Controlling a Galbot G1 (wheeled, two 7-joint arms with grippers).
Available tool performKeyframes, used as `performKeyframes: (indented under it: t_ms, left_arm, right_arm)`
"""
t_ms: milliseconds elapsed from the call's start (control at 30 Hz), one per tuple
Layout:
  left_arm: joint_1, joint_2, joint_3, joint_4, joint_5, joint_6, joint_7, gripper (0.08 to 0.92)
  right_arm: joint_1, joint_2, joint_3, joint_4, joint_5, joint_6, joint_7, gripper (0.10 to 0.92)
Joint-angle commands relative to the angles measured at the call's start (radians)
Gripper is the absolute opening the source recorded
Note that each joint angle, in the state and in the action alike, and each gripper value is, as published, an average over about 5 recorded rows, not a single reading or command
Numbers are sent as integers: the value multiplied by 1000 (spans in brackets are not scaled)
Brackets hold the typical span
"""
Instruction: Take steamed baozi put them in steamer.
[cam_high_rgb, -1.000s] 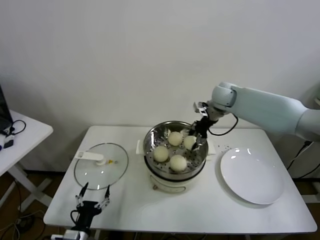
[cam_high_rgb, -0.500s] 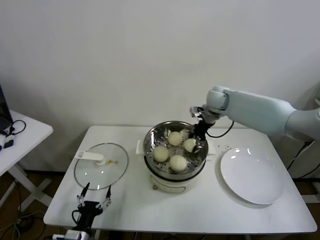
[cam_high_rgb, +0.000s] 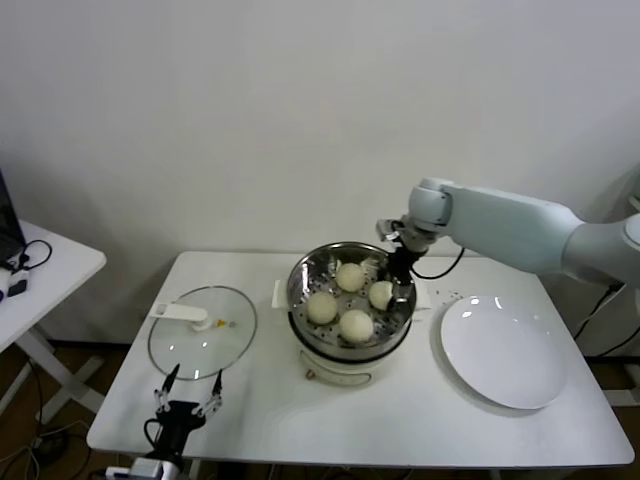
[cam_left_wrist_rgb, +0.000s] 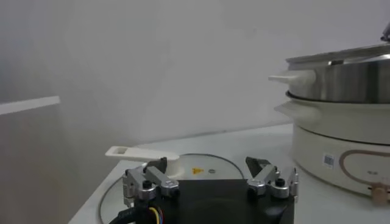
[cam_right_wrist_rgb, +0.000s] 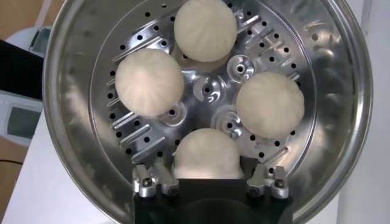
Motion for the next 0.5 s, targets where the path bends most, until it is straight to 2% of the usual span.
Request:
performKeyframes:
  t_ms: [33, 133, 500]
  left_arm:
    - [-1, 1, 1, 0, 1, 2, 0, 823]
    - [-1, 1, 2, 0, 1, 2, 0, 823]
    - [-5, -1, 11, -1, 5, 4, 0, 823]
  right_arm:
    - [2, 1, 0, 4, 5, 3, 4, 791]
    - [23, -6, -1, 19, 25, 5, -1, 818]
    - [158, -116, -7, 133, 122, 31, -9, 823]
